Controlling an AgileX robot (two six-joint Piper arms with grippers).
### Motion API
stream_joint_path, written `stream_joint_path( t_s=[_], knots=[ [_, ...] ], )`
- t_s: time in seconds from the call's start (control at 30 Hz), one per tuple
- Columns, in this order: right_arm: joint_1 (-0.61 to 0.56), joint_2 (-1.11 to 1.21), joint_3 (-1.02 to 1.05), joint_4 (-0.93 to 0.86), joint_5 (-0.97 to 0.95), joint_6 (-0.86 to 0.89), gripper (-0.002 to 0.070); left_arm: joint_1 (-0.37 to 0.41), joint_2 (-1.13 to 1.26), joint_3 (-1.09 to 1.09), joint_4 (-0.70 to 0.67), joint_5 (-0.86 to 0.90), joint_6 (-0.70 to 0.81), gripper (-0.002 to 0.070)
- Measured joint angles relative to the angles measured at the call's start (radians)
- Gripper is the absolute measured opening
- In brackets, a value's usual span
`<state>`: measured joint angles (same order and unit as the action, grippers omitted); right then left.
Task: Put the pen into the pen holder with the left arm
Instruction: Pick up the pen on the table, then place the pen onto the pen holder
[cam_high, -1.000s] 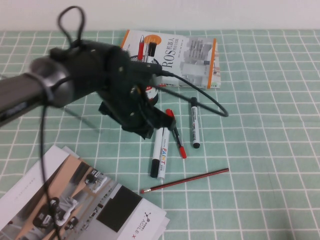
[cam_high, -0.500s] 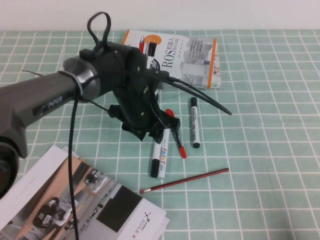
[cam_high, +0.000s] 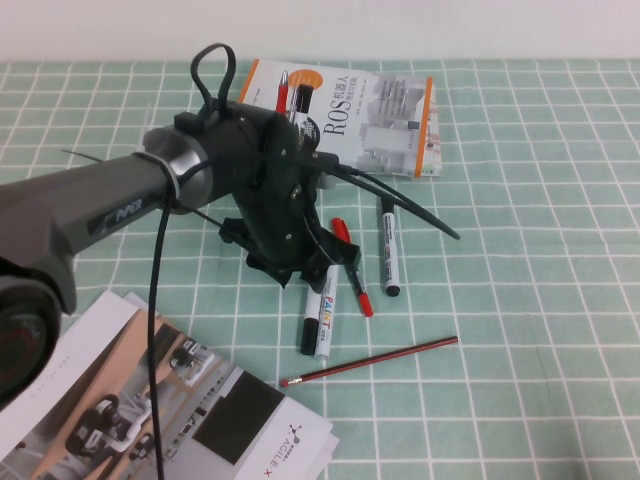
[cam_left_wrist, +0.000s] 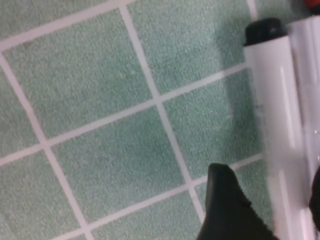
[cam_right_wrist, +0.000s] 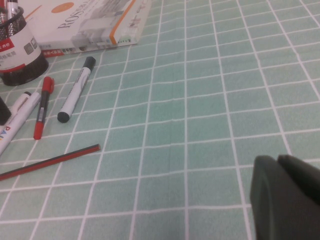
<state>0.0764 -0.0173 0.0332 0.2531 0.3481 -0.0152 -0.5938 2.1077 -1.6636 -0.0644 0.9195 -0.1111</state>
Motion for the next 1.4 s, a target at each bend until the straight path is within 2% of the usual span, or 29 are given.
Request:
stream_joint_path(
  t_s=[0.4, 0.47, 0.6, 0.63, 0.9, 1.03, 1.2, 1.4],
  knots=[
    [0.0, 0.0, 0.0, 0.0, 0.0, 0.0, -0.002, 0.0, 0.03, -0.004, 0.004, 0.02, 0.0, 0.03],
    [0.0, 0.0, 0.0, 0.0, 0.0, 0.0, -0.002, 0.0, 0.03, -0.004, 0.004, 0.032, 0.009, 0.0268],
    [0.0, 0.0, 0.0, 0.0, 0.0, 0.0, -0.002, 0.0, 0.03, -0.004, 0.01, 0.058, 0.027, 0.0121],
    [0.0, 0.0, 0.0, 0.0, 0.0, 0.0, -0.002, 0.0, 0.03, -0.004, 0.01, 0.06, 0.031, 0.0111],
    [0.0, 0.0, 0.0, 0.0, 0.0, 0.0, -0.002, -0.01, 0.02, -0.004, -0.003, 0.061, 0.135, 0.0114],
    [0.0, 0.0, 0.0, 0.0, 0.0, 0.0, -0.002, -0.011, -0.072, 0.042, -0.037, 0.023, 0.189, 0.0114],
    [0.0, 0.0, 0.0, 0.0, 0.0, 0.0, -0.002, -0.011, -0.291, 0.228, -0.056, -0.235, 0.24, 0.0114],
    [0.0, 0.0, 0.0, 0.0, 0.0, 0.0, -0.002, -0.016, -0.541, 0.566, -0.061, -0.818, 0.275, 0.0114]
  ],
)
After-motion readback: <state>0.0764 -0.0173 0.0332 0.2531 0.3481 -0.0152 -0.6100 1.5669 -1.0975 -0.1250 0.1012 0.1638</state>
